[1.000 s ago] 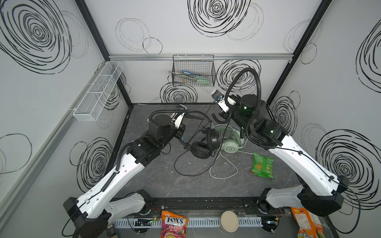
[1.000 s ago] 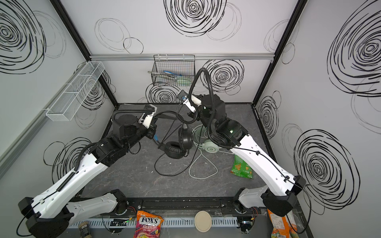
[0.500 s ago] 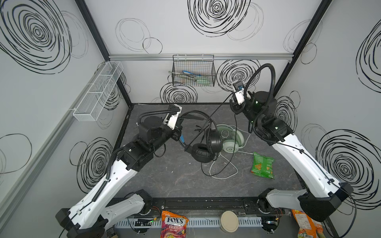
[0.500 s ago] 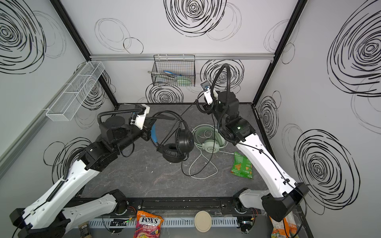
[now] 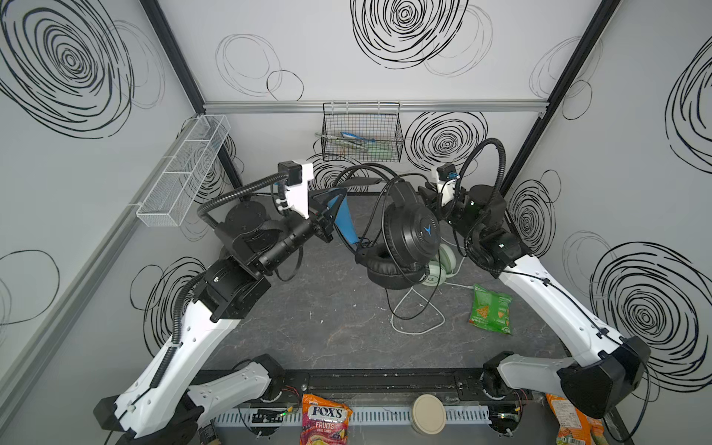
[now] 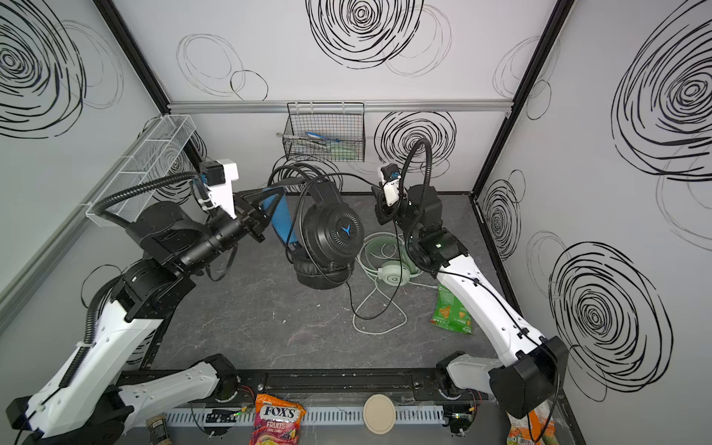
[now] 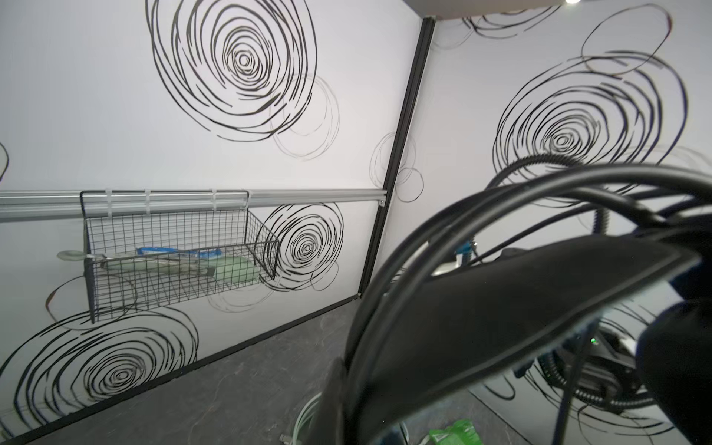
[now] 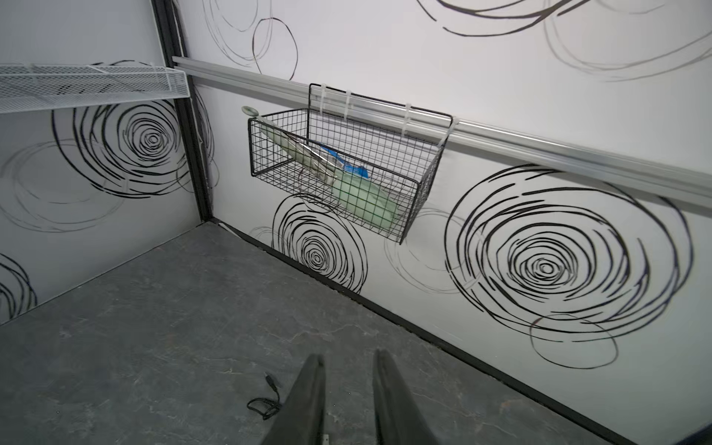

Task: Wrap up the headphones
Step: 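Lift the headphones high with the left gripper while the right gripper lowers the cable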

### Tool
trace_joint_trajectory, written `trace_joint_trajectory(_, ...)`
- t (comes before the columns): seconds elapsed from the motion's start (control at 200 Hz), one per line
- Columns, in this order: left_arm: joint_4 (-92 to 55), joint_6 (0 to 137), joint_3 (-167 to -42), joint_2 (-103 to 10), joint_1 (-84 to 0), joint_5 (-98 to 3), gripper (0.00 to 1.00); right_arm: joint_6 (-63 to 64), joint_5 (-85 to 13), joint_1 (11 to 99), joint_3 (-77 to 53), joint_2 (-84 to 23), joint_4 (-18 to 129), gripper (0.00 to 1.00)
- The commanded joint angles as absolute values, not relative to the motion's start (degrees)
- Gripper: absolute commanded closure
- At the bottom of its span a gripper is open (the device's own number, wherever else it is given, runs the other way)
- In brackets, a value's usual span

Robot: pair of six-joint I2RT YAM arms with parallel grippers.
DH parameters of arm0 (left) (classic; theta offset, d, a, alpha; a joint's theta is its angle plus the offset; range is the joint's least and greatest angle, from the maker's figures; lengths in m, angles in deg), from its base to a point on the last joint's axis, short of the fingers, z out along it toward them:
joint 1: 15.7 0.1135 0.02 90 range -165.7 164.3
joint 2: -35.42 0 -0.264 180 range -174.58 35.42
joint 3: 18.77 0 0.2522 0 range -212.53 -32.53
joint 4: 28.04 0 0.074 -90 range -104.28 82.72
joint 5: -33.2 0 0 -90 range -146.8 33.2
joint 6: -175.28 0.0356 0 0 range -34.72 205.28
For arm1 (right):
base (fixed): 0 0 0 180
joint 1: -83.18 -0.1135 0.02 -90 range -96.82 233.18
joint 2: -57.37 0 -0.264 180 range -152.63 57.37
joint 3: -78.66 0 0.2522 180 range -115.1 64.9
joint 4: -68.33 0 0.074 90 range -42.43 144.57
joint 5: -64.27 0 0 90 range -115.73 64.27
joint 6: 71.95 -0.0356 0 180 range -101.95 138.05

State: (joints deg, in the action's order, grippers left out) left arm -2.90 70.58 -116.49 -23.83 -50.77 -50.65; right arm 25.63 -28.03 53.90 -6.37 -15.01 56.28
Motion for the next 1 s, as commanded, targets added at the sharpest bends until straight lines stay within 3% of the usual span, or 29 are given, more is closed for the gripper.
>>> trace_joint_trajectory(0.0, -13.0, 62.9, -119.8, -25.4, -51.2, -50.0, 1.0, 19.7, -34.7, 53.8, -4.3, -15.5, 62.9, 0.73)
trace_joint_trajectory(0.365, -15.4, 56.0, -132.8, -33.4, -51.6, -50.7, 1.0, 14.7, -41.0, 50.4, 0.5, -18.4, 67.6, 0.69)
trace_joint_trajectory(0.63, -16.7, 52.3, -138.5, -37.5, -51.3, -58.2, 1.0, 13.4, -45.8, 47.3, 3.1, -18.7, 69.8, 0.65)
trace_joint_trajectory(0.996, -14.2, 48.7, -143.3, -41.7, -50.3, -65.4, 1.0, 13.0, -49.7, 42.2, 5.7, -18.8, 69.5, 0.71)
